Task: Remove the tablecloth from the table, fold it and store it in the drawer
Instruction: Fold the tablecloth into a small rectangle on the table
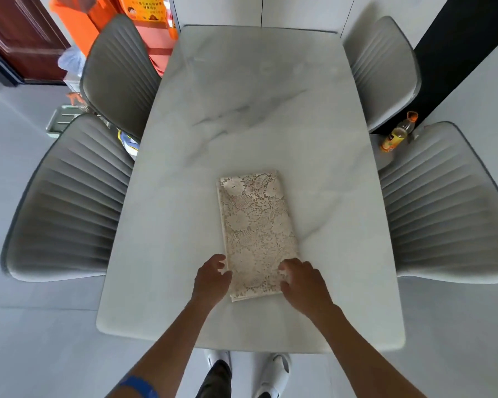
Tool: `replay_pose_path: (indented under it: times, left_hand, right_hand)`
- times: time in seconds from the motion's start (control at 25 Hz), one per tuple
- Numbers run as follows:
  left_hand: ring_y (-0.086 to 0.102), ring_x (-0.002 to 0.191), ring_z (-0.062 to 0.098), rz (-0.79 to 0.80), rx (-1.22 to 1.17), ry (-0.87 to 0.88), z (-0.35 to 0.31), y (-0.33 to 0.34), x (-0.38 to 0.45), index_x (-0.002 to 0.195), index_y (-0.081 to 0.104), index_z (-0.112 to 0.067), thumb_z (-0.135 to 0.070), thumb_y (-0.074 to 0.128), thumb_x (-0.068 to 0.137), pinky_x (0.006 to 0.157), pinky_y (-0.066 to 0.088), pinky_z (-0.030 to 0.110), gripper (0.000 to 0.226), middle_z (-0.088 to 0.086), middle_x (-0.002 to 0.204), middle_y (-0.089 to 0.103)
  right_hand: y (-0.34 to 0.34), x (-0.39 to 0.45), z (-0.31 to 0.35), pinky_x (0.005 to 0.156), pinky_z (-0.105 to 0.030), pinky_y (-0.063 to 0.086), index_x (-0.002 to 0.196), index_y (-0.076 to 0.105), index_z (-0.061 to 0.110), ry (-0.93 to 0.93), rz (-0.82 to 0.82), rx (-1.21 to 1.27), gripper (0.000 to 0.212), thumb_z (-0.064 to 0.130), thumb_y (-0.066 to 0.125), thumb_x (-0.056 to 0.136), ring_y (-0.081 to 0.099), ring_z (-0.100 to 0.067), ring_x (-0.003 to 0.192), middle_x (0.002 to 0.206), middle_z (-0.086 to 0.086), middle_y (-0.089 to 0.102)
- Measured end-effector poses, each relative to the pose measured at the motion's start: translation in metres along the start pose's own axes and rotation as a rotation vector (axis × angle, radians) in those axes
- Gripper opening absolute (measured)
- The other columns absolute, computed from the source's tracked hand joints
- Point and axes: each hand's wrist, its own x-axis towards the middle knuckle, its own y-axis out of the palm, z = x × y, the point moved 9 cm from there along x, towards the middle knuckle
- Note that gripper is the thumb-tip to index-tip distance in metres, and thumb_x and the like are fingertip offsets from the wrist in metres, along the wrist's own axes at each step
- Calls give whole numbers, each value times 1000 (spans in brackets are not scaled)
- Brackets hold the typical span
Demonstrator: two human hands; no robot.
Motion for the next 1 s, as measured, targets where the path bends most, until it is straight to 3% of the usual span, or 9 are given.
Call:
replay_pose_path:
  times: [0.16,0.32,0.52,0.64,0.76,0.88,1.0]
  left_hand:
    - [64,95,24,-45,-61,-78,5,16,12,124,55,-19,-20,58,85,83,52,34,40,2,108,66]
    - [63,75,16,-180,-71,-112,22,13,11,91,66,-17,-19,62,83,75,55,34,9,-9,78,66]
    - [64,71,18,-183,-131,-188,31,23,0,71,65,-19,-16,68,78,70,53,32,8,-8,70,66]
    - [63,75,19,-265,-67,-186,26,26,-3,75,66,-16,-17,69,79,72,49,28,6,-2,83,66]
    - [62,82,20,-341,-92,-143,11,25,-3,87,61,-18,-17,67,84,76,46,29,8,1,95,61]
    - [64,84,21,-311,-109,-107,7,28,-4,92,60,-24,-11,56,89,74,51,32,14,0,98,61]
    - [64,77,21,-217,-123,-69,10,26,1,101,62,-30,-12,49,93,66,51,30,23,3,93,68]
  right_hand:
    - [12,20,-9,94,-36,44,132,47,24,162,42,82,43,27,56,90,52,-27,115,140,2,48]
    - [32,21,-41,92,-38,44,139,38,25,387,59,229,56,30,59,87,47,-31,119,146,0,36]
    - [24,29,-62,75,-34,47,116,45,24,425,19,270,30,25,54,88,59,-30,98,118,-5,51]
    - [17,41,-72,72,-33,46,105,48,21,407,33,271,18,23,54,88,60,-27,91,108,-4,57]
    - [10,58,-74,77,-39,50,97,50,13,362,33,357,15,25,56,89,60,-30,91,100,-9,60]
    - [11,78,-73,76,-39,48,92,51,10,319,103,510,12,20,58,90,58,-27,85,95,-10,60]
    - [15,74,-80,66,-32,42,90,50,14,268,164,465,5,10,53,89,55,-21,79,94,-7,59]
